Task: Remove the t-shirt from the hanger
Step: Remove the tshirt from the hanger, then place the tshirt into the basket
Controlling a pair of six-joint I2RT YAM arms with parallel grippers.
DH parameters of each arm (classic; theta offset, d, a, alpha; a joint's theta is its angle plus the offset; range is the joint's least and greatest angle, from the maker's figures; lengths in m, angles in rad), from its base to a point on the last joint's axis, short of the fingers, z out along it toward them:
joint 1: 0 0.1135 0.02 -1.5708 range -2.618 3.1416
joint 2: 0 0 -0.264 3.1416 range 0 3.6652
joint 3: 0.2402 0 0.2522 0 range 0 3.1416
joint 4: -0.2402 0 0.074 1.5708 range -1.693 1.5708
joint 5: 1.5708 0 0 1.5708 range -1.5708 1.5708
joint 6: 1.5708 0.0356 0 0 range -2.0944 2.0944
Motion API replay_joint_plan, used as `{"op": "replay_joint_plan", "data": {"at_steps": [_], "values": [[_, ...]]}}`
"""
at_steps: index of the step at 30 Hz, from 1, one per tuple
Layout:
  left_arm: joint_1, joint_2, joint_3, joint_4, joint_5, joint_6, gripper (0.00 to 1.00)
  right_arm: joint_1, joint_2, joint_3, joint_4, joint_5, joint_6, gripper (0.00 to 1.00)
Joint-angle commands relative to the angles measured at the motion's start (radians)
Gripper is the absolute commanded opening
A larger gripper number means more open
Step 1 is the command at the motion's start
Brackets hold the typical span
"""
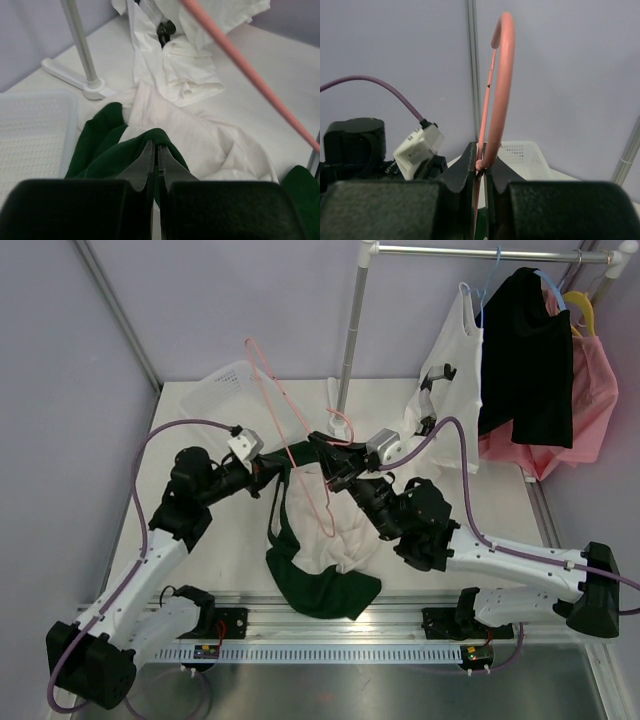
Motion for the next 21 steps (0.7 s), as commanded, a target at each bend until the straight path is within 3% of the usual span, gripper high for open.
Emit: {"op": "replay_joint_plan", "data": {"at_steps": [1, 11, 16, 21], "values": [[-0.080, 0.088, 0.048, -0.037, -0.033, 0.093, 0.00, 0.009, -0.053, 0.024, 0.026, 0.070, -0.011, 0.00], [-0.214, 0.221, 0.074, -0.111, -0.134, 0.172, 0.02, 0.008, -0.204, 0.044, -0.178, 0.286, -0.009, 0.00], [-0.347, 0.356, 0.103, -0.148, -0.247, 0.231, 0.00, 0.008, -0.279, 0.034, -0.235, 0.319, -0.012, 0.00], [-0.378, 0.491, 0.152, -0.180, -0.248, 0.239, 0.00, 0.009, -0.290, 0.026, -0.232, 0.331, -0.026, 0.00]]}}
